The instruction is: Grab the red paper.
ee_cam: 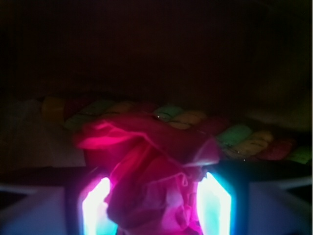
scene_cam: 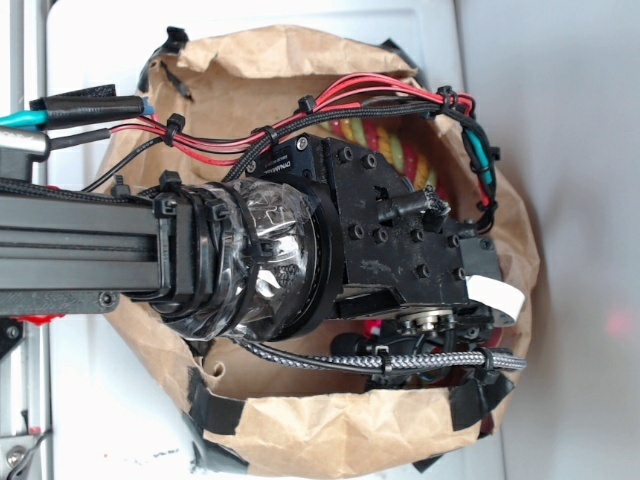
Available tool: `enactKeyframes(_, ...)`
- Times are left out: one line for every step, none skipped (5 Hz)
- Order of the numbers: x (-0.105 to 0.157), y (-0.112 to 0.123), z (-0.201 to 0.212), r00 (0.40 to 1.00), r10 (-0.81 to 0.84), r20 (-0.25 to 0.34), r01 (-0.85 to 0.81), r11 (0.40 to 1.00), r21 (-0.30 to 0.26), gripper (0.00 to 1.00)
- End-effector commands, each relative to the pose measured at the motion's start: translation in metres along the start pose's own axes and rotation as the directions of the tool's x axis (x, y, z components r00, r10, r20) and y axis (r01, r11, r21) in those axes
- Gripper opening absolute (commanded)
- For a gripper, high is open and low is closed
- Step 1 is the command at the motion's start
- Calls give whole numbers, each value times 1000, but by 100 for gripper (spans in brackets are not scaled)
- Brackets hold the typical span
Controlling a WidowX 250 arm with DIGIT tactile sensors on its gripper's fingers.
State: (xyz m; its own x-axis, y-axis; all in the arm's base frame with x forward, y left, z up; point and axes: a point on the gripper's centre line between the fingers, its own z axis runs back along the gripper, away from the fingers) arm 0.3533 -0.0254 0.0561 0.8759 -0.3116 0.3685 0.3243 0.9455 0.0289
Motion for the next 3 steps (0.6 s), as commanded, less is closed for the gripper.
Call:
enactKeyframes(4, 13, 58, 993, 63, 100, -62, 998, -18, 0)
enactKeyframes(-2, 16, 85, 988, 103, 114, -99, 994, -47, 0)
enactKeyframes(-9, 16, 100, 985, 127, 116, -119, 990, -69, 0)
